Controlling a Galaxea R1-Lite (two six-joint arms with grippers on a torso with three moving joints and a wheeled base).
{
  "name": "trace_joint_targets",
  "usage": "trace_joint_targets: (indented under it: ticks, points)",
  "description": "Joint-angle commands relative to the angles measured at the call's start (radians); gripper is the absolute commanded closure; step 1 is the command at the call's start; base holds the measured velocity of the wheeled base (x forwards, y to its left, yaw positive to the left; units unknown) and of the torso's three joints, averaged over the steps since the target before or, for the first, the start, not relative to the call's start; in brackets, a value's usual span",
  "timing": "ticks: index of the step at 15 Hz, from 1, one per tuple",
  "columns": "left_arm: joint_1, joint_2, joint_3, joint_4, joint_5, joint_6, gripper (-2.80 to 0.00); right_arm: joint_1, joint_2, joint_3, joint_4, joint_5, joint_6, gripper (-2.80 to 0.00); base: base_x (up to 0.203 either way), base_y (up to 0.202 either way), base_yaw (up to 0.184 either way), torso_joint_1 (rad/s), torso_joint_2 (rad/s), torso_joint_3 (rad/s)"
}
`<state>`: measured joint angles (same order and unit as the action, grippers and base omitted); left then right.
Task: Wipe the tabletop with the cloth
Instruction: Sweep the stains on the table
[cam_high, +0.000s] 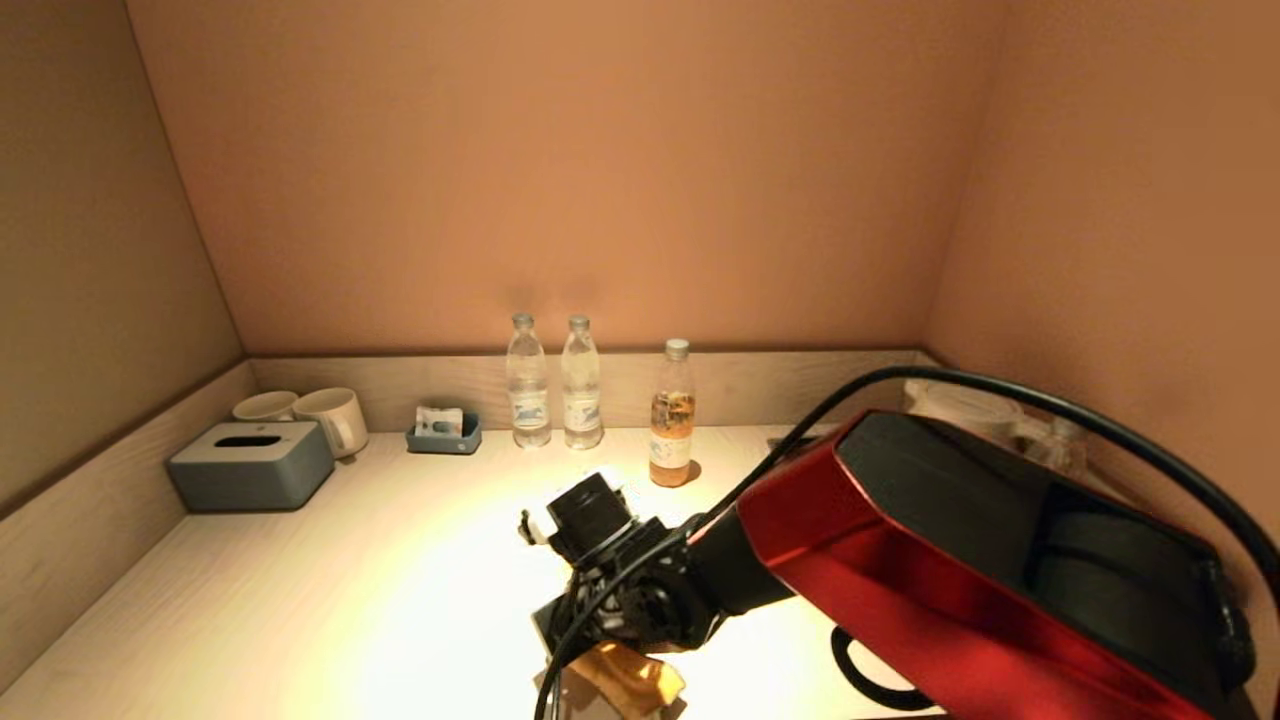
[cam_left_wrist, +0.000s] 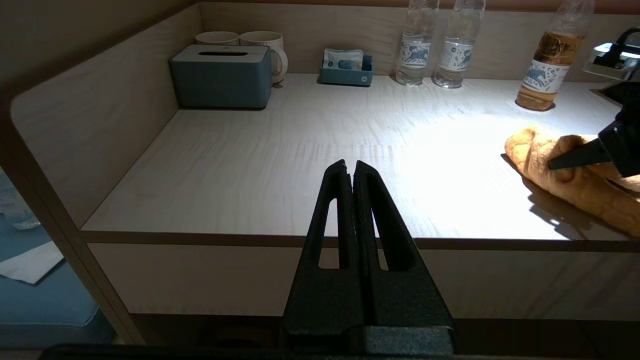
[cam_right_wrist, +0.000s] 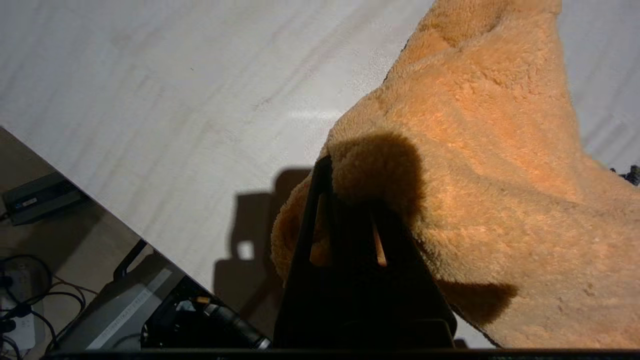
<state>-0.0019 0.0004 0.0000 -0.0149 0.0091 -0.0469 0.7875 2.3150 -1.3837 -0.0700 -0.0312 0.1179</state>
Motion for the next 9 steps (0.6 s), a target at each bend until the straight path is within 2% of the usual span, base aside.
trace_joint_targets:
  ticks: [1, 5, 9]
  points:
    - [0.000, 0.000, 0.000, 0.000, 0.000, 0.001, 0.00, 0.032, 0.044, -0.033, -0.071, 0.005, 0.000, 0.00, 0.000, 0.000, 0.000, 0.000, 0.00, 0.000]
    - [0.000, 0.000, 0.000, 0.000, 0.000, -0.001, 0.00, 0.075, 0.149, -0.196, -0.070, 0.006, -0.002, 0.00, 0.000, 0.000, 0.000, 0.000, 0.00, 0.000]
    - [0.000, 0.000, 0.000, 0.000, 0.000, -0.001, 0.00, 0.079, 0.240, -0.338, -0.058, 0.000, -0.007, 0.00, 0.000, 0.000, 0.000, 0.000, 0.00, 0.000]
